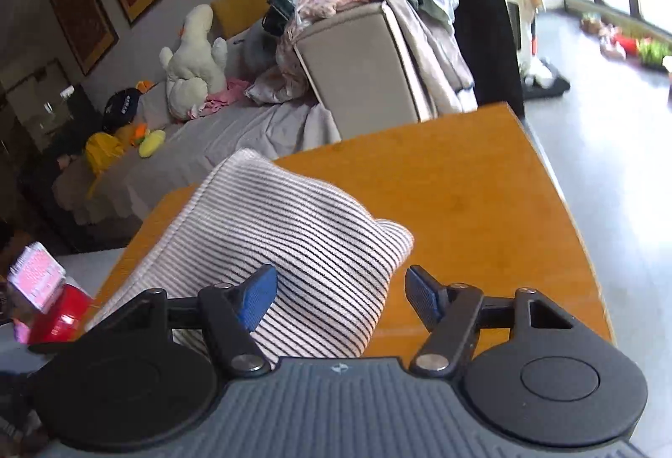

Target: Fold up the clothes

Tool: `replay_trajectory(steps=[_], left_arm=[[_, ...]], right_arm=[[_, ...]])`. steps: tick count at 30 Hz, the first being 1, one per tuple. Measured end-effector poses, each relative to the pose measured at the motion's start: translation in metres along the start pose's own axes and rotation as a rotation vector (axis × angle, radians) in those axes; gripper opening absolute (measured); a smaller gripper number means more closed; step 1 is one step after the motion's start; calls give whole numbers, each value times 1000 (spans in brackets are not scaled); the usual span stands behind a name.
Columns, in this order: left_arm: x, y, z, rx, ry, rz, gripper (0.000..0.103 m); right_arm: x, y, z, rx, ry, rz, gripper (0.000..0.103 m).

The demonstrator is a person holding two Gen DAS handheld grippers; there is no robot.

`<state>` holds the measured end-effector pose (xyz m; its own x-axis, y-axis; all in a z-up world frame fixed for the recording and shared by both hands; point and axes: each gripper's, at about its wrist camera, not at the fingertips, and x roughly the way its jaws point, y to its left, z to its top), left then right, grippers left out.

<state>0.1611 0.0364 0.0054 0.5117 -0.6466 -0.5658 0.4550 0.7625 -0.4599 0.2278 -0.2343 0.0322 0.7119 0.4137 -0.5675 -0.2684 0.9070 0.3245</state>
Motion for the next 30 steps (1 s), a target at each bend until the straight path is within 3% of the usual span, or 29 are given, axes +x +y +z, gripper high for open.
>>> replay_trajectory(steps=[4, 7, 10, 13, 17, 19, 23, 24, 25, 26, 27, 28, 30], left_arm=[[12, -33, -17, 125, 55, -61, 90], [-3, -38, -19, 181, 30, -67, 91], [-33, -20, -15, 164, -30, -18, 95], [-57, 11, -11, 91, -84, 87, 95], [-80, 52, -3, -89, -151, 188, 84], [-87, 65, 2, -152, -178, 218, 83], [-90, 67, 3, -172, -183, 220, 83], [-90, 67, 3, -173, -181, 218, 83], [-89, 67, 2, -173, -178, 217, 83], [-88, 68, 2, -172, -176, 216, 83], [-89, 69, 1, -172, -176, 217, 83], [-90, 69, -1, -172, -176, 218, 84], [-89, 73, -3, -185, -175, 217, 84]], right_arm=[[1, 24, 23, -157, -67, -81, 69], [-24, 37, 20, -219, -132, -84, 74], [-54, 53, 2, -288, -196, -69, 78], [-71, 82, -27, -429, -237, -25, 83], [-58, 133, -68, -673, -252, -14, 84], [-36, 152, -81, -728, -232, -59, 84], [3, 173, -103, -851, -220, -176, 84], [9, 175, -107, -876, -224, -199, 77], [11, 173, -105, -874, -225, -191, 62], [7, 170, -100, -853, -222, -158, 56], [-2, 165, -91, -820, -218, -120, 42], [-11, 162, -83, -805, -225, -110, 36], [-35, 155, -65, -794, -265, -112, 33]])
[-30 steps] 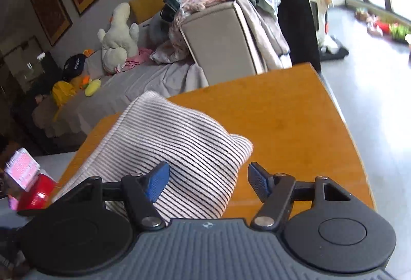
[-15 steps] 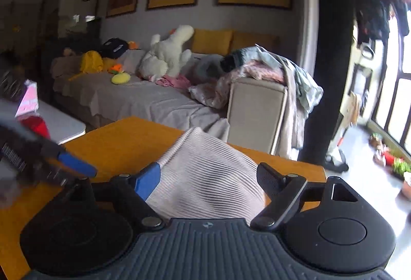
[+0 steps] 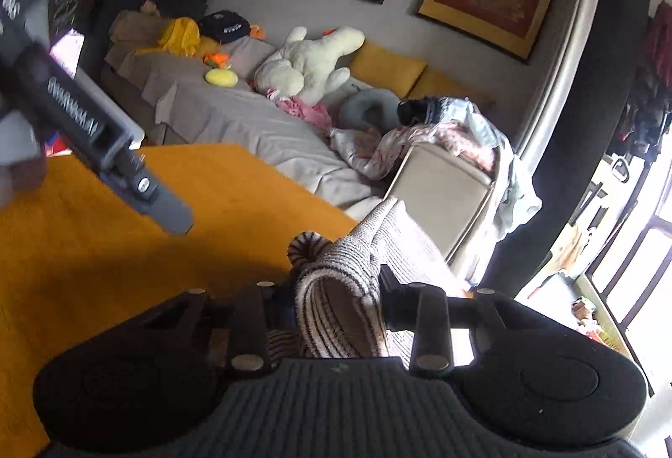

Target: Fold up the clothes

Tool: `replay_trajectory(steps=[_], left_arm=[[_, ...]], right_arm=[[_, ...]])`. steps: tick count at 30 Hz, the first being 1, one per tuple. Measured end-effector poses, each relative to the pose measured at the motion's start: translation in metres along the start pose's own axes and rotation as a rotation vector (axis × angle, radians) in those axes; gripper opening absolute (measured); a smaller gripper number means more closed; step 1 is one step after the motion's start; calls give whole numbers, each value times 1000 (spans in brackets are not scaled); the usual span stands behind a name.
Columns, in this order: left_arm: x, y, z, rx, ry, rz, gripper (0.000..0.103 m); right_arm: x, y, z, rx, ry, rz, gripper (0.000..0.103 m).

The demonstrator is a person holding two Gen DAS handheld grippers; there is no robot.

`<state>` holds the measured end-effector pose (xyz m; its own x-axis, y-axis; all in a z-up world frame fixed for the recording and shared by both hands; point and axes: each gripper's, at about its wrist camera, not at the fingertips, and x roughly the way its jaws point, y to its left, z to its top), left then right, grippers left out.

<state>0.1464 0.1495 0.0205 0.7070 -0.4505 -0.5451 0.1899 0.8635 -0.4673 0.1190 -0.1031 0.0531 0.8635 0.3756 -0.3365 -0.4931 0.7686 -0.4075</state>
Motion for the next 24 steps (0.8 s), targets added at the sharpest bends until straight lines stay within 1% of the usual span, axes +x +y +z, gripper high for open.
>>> replay_trajectory(steps=[1, 2, 5, 6, 8, 10, 11, 12, 14, 15, 17, 18, 19, 20, 21, 22, 24], left_arm=[[1, 2, -1, -7, 1, 0, 84], [2, 2, -1, -11, 3, -2, 84], [6, -2, -1, -12, 8, -11, 84], [7, -5, 0, -7, 7, -12, 84], [8, -15, 6, 15, -6, -14, 83], [6, -29, 15, 54, -34, -23, 83], [5, -38, 19, 80, -48, -31, 83], [4, -49, 24, 112, -62, -41, 82], [9, -69, 34, 173, -75, -76, 79], [17, -76, 38, 190, -64, -99, 78], [35, -89, 46, 216, -33, -148, 73], [49, -92, 49, 219, -6, -146, 71], [63, -93, 49, 225, 18, -124, 67], [75, -92, 49, 235, 36, -100, 64], [86, -89, 49, 246, 54, -76, 64], [94, -88, 48, 252, 64, -60, 63], [102, -82, 46, 253, 67, -52, 64]], right_arm=[[-8, -10, 5, 13, -13, 9, 32], [-15, -21, 11, 33, -15, 39, 32], [-23, -26, 11, 50, 31, 142, 32], [-19, -18, 5, 48, 61, 166, 32], [-9, 6, -11, 25, 114, 187, 32], [-1, 39, -26, -42, 115, 156, 36], [1, 58, -28, -98, 91, 116, 37], [3, 66, -27, -120, 82, 102, 38], [8, 72, -21, -84, 75, 116, 39], [11, 72, -19, -71, 74, 120, 41], [13, 70, -17, -55, 59, 125, 47], [10, 66, -17, -39, 45, 144, 52], [4, 59, -17, -18, 28, 169, 55], [-4, 50, -18, 3, 12, 193, 55], [-12, 42, -19, 18, 1, 193, 56], [-20, 33, -20, 32, -10, 193, 60], [-40, 9, -24, 95, -33, 165, 61]])
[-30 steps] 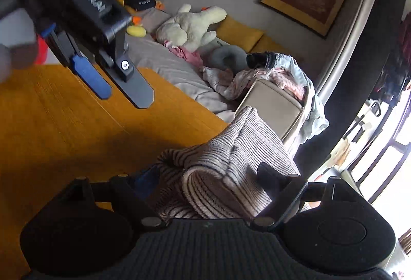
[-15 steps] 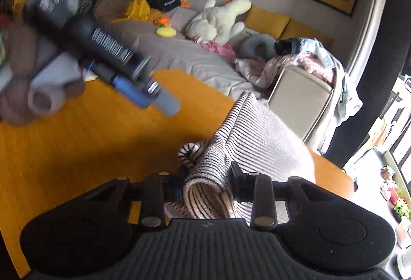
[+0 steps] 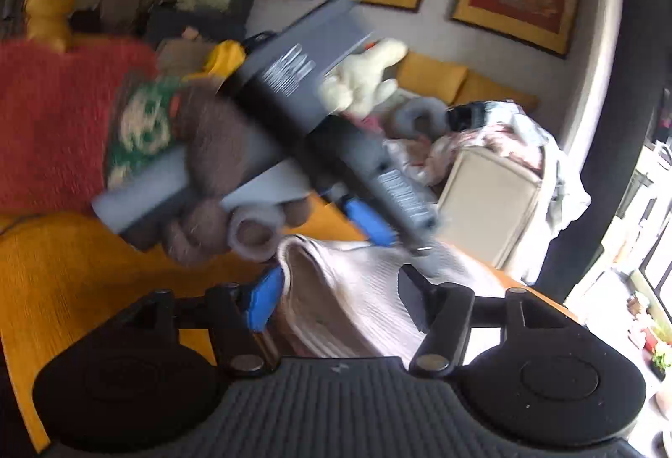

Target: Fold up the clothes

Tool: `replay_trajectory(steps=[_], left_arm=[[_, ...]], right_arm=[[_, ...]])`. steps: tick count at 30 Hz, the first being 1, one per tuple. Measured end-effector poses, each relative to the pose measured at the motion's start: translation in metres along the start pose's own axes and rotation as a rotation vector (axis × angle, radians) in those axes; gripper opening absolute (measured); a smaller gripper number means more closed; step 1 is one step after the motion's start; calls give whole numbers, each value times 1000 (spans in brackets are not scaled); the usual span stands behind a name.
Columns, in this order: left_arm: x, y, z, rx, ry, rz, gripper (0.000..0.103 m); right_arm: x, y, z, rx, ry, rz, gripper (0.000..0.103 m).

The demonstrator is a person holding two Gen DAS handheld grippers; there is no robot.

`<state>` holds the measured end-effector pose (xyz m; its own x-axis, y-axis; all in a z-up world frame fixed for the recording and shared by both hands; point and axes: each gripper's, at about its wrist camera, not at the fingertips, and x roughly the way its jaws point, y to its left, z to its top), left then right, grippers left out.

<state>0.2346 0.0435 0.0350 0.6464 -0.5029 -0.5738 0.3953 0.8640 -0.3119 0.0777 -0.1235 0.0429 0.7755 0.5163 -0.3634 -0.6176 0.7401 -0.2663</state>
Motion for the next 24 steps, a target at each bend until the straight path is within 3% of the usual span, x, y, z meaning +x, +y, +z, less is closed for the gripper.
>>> replay_trajectory(steps=[2, 3, 4, 8, 11, 13, 18, 24], left_arm=[[3, 4, -1, -2, -5, -6, 66], [4, 6, -1, -3, -6, -6, 66], [5, 7, -1, -4, -7, -6, 66], [6, 11, -3, -3, -2, -9, 66], [5, 13, -4, -2, 3, 1, 66], [4, 13, -4, -4, 5, 1, 66], [3, 13, -5, -3, 2, -1, 66], [-9, 15, -1, -22, -12, -1, 64]], right_arm=[[-13, -20, -2, 111, -14, 5, 56], [-19, -30, -3, 166, -21, 7, 42], [-19, -30, -6, 189, -9, 30, 36], [11, -11, -27, 143, 117, 53, 36], [20, 18, -31, 28, 107, 21, 47], [22, 18, -27, 41, 101, 30, 50], [8, 12, -13, 70, 47, 51, 40], [25, 24, -9, -41, 63, 14, 40]])
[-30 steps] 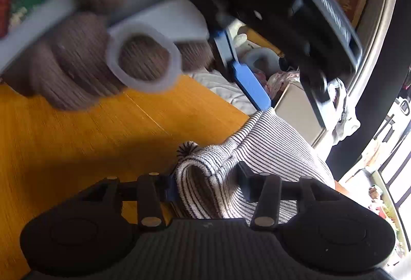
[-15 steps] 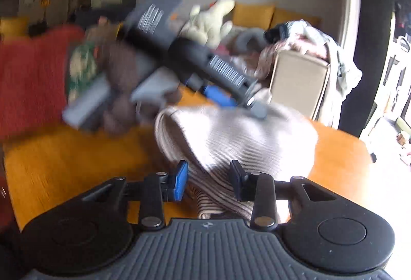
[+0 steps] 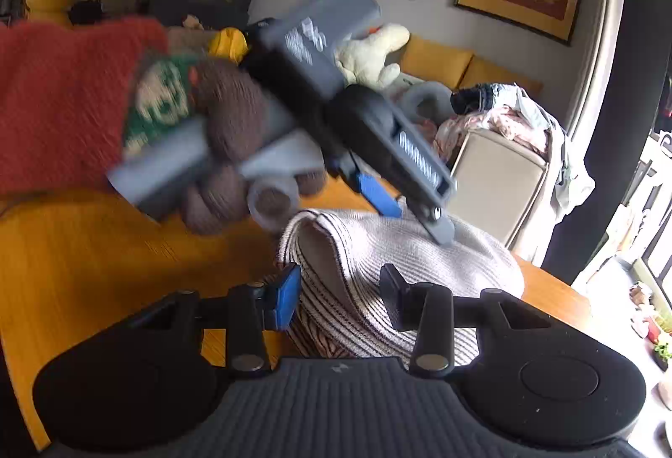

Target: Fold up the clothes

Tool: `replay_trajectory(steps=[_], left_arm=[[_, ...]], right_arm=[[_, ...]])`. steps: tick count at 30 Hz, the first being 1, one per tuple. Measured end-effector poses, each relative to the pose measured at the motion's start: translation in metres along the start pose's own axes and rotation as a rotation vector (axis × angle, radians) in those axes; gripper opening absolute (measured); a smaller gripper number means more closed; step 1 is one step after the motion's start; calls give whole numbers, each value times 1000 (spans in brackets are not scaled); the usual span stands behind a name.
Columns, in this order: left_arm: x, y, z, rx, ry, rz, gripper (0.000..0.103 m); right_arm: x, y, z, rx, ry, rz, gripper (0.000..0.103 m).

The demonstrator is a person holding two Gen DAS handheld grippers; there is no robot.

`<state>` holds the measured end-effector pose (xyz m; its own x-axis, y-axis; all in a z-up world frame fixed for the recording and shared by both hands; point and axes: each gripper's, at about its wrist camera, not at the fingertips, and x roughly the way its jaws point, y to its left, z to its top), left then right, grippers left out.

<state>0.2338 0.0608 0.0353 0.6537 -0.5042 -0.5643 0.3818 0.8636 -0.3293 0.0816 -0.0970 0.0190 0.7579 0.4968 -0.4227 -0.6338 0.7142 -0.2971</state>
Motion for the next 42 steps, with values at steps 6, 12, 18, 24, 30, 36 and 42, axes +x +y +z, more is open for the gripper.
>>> replay_trajectory(steps=[6, 12, 18, 24, 30, 36, 42], left_arm=[[-55, 20, -16, -16, -46, -35, 58], [-58, 28, -51, -14, 52, -141, 39], [-40, 31, -60, -79, 74, -151, 36], [-50, 45, -59, -104, 74, -93, 53], [-65, 45, -51, -83, 63, 4, 66], [-76, 53, -37, -136, 19, 60, 71], [-72, 36, -14, -100, -15, 29, 70]], right_arm=[[-10, -32, 13, 189, -58, 37, 4], [-7, -73, 29, 455, -120, 174, 4], [44, -61, 27, 463, 8, 201, 6], [48, -38, 30, 370, 28, 116, 6], [49, -32, 33, 338, 42, 84, 6], [49, -31, 31, 329, 42, 76, 6], [50, -27, 31, 318, 40, 67, 7]])
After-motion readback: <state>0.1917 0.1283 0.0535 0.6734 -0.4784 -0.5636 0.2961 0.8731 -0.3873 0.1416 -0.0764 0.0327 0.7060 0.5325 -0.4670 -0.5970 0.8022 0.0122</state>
